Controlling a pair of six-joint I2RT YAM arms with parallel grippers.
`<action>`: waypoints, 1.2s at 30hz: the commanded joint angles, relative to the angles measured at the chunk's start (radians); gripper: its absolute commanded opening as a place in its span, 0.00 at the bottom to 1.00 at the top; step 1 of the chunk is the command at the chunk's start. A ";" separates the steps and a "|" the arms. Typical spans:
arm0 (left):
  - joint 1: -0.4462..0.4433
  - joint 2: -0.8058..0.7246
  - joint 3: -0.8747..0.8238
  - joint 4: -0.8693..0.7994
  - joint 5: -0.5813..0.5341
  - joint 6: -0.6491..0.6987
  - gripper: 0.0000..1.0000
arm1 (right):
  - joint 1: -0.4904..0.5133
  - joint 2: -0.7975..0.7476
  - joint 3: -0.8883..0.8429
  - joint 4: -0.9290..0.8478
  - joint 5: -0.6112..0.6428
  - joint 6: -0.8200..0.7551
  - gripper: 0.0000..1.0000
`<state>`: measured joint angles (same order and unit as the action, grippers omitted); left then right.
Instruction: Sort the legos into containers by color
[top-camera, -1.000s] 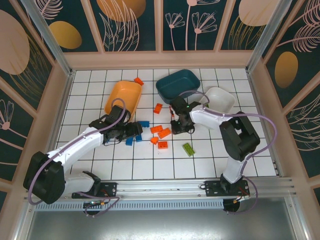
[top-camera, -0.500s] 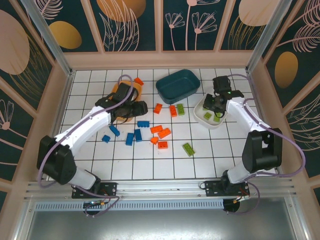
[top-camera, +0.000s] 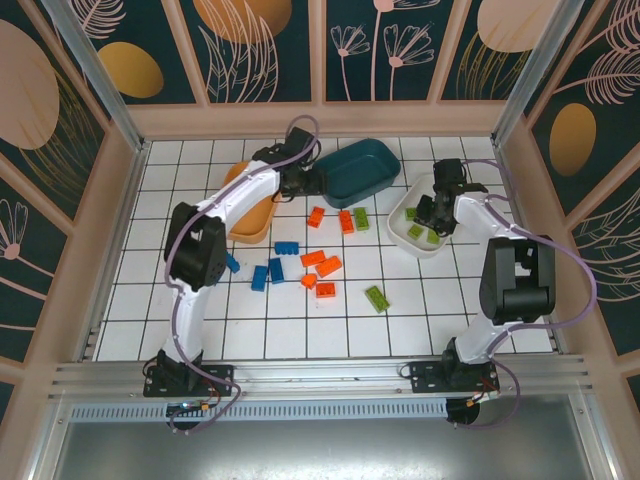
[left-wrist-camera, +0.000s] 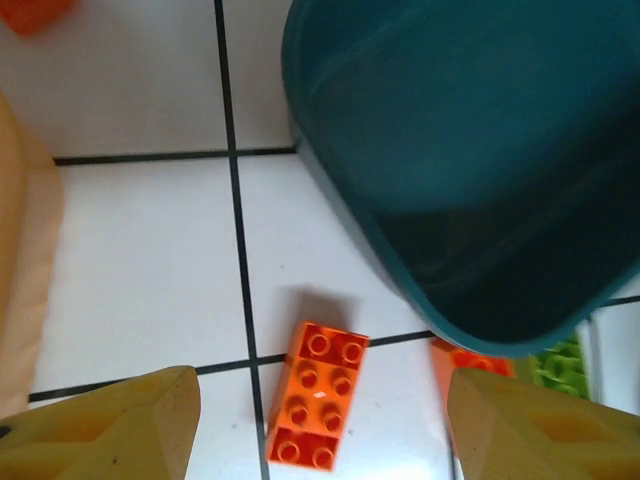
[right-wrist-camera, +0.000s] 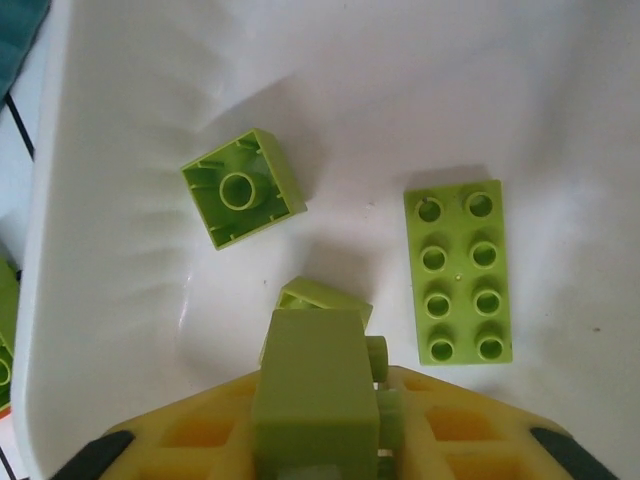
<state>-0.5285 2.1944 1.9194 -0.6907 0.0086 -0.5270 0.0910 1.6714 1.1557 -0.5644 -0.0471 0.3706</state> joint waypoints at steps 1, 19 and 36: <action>0.024 0.040 0.016 -0.096 -0.039 0.010 0.66 | -0.006 0.016 0.005 0.014 -0.010 0.004 0.36; 0.134 0.184 0.361 -0.143 -0.025 0.071 0.74 | 0.005 -0.067 0.032 -0.020 -0.086 0.032 0.58; 0.246 0.473 0.645 0.109 0.058 -0.221 0.91 | 0.144 -0.155 0.000 -0.047 -0.163 0.089 0.59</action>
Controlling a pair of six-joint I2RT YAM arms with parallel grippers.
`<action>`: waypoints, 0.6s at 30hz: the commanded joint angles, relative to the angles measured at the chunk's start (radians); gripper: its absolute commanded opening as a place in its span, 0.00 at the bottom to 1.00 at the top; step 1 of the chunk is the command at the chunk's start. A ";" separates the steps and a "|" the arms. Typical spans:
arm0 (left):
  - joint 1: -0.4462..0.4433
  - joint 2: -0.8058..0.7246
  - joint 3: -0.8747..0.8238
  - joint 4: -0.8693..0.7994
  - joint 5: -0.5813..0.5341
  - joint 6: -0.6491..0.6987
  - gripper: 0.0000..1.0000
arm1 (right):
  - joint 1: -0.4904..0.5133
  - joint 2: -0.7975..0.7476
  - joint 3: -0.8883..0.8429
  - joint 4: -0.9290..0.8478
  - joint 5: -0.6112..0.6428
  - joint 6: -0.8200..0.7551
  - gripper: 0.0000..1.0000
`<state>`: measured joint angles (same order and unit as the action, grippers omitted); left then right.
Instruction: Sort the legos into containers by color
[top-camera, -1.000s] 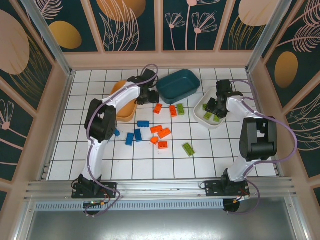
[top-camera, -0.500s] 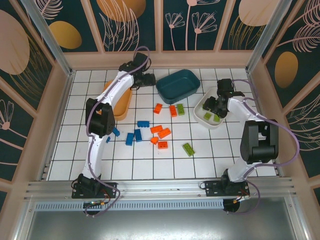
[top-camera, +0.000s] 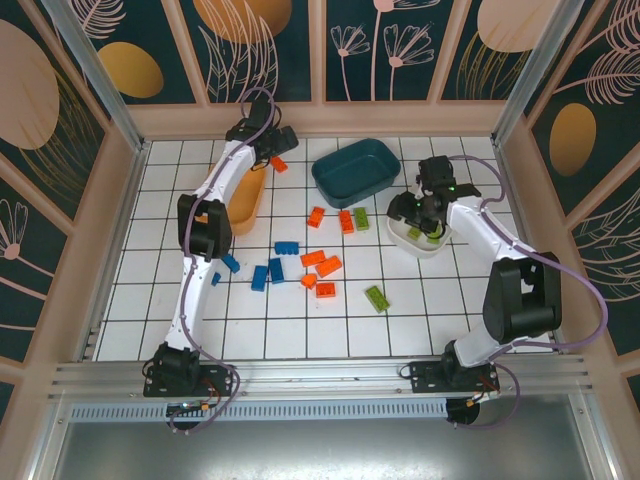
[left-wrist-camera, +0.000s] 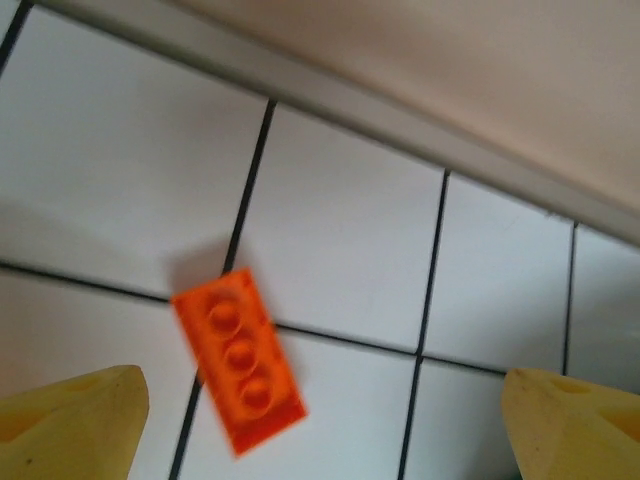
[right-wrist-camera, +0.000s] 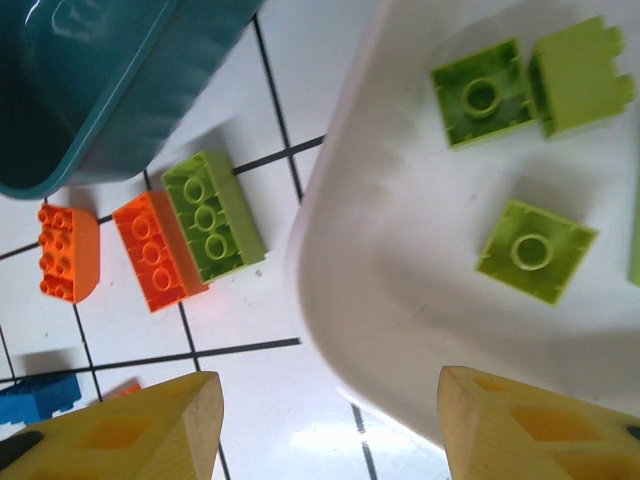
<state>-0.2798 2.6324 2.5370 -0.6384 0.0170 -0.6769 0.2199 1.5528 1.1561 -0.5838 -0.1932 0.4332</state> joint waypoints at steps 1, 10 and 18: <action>-0.003 0.046 0.026 0.073 0.066 -0.081 0.91 | 0.024 -0.039 -0.003 -0.020 -0.022 0.032 0.58; -0.001 0.017 -0.018 0.105 0.147 -0.122 0.91 | 0.113 -0.038 -0.010 0.041 -0.020 0.072 0.57; 0.007 -0.112 -0.103 0.125 0.145 -0.057 0.64 | 0.171 -0.060 0.054 0.145 -0.037 0.112 0.56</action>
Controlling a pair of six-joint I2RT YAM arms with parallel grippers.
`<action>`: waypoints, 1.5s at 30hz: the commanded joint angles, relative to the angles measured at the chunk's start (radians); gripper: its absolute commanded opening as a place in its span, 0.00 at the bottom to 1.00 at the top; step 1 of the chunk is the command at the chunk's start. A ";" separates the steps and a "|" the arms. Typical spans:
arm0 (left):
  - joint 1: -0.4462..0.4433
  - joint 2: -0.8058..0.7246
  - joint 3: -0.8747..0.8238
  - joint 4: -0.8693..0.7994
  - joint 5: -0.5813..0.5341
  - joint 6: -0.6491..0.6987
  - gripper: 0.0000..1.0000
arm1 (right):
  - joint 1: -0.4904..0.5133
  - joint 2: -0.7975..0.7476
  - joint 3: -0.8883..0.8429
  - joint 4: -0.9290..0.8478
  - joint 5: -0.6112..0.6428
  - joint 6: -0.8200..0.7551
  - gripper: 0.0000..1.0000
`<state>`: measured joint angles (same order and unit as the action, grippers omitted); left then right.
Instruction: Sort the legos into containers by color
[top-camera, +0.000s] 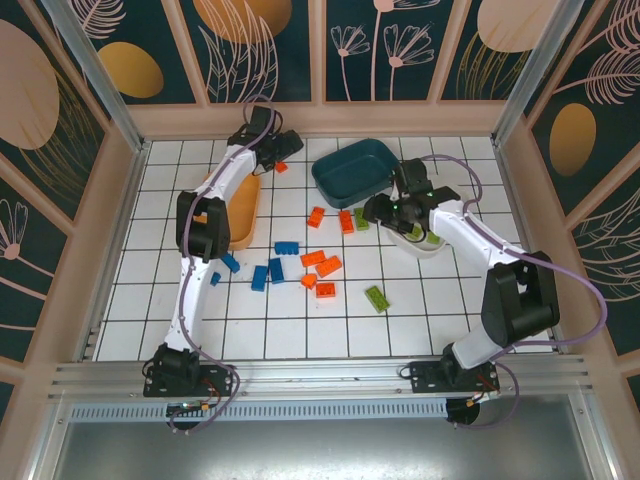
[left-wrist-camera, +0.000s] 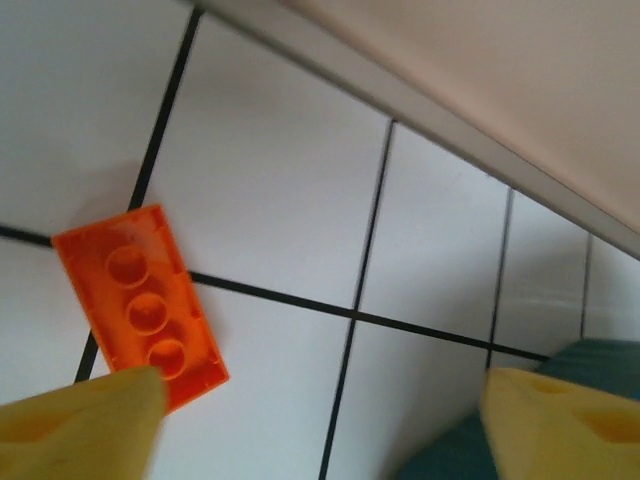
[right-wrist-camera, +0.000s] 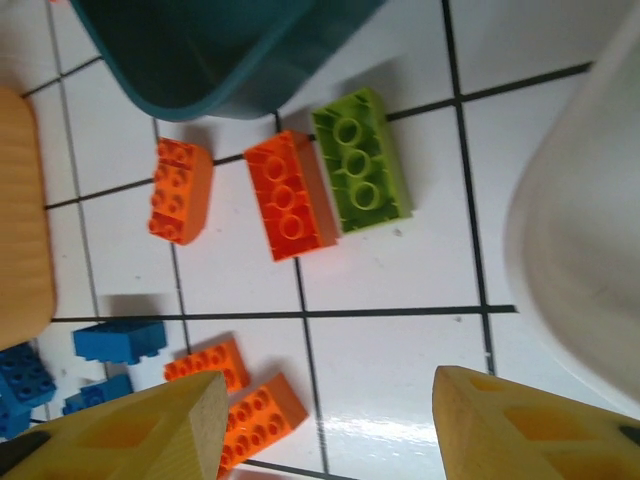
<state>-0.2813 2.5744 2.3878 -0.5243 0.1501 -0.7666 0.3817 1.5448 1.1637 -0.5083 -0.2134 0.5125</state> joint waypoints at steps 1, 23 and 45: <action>0.009 -0.035 0.067 0.003 0.023 0.028 0.47 | 0.012 -0.055 0.053 0.078 -0.023 0.038 0.55; 0.020 0.123 0.127 -0.079 -0.160 -0.248 0.12 | 0.007 -0.149 0.023 0.051 -0.022 0.048 0.50; -0.006 0.128 0.030 -0.172 -0.155 -0.215 0.10 | -0.039 -0.291 -0.117 0.130 -0.022 0.113 0.51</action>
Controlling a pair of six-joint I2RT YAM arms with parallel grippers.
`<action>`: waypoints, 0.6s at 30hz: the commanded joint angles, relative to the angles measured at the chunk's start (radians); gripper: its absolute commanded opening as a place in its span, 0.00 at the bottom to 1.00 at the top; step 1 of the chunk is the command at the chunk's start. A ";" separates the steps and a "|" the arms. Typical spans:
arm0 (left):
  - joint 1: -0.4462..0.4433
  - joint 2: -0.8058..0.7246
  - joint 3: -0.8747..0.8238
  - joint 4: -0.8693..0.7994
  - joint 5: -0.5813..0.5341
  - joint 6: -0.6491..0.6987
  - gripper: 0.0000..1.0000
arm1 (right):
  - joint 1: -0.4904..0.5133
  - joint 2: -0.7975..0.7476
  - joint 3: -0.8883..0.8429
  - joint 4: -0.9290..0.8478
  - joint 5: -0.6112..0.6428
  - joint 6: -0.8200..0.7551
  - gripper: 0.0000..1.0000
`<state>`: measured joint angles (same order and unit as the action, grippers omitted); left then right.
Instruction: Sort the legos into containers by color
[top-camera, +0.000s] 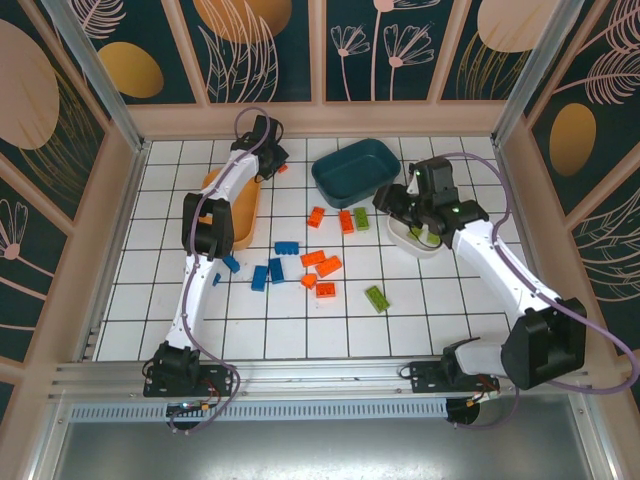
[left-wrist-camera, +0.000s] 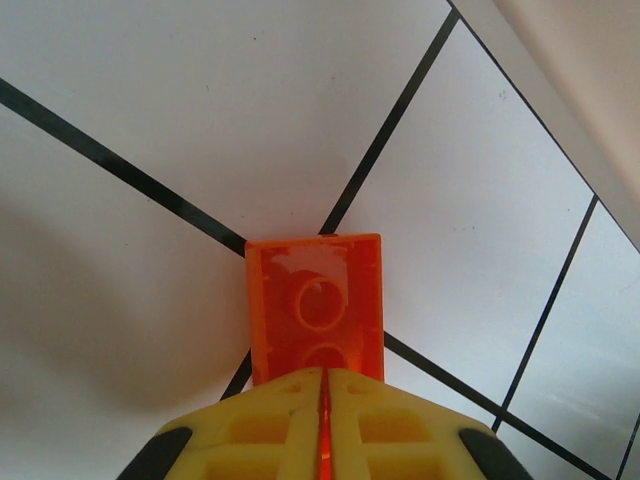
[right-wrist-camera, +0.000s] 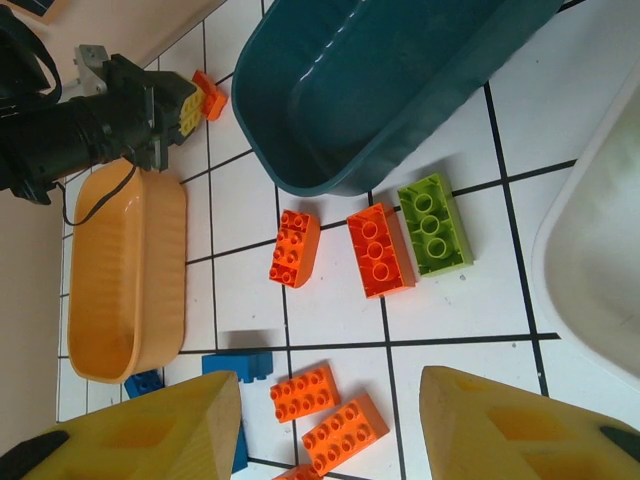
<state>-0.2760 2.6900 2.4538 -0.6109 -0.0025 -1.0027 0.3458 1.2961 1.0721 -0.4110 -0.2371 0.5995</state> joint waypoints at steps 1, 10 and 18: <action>-0.015 0.000 -0.054 -0.088 0.002 0.022 0.10 | -0.004 -0.056 -0.036 0.039 0.006 0.031 0.51; -0.101 -0.198 -0.383 -0.048 -0.018 0.039 0.10 | -0.004 -0.115 -0.088 0.083 0.005 0.063 0.50; -0.187 -0.449 -0.764 0.037 -0.032 0.034 0.09 | 0.012 -0.182 -0.142 0.092 0.005 0.071 0.50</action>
<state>-0.4435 2.2986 1.8088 -0.5377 -0.0292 -0.9768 0.3489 1.1519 0.9504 -0.3443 -0.2371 0.6594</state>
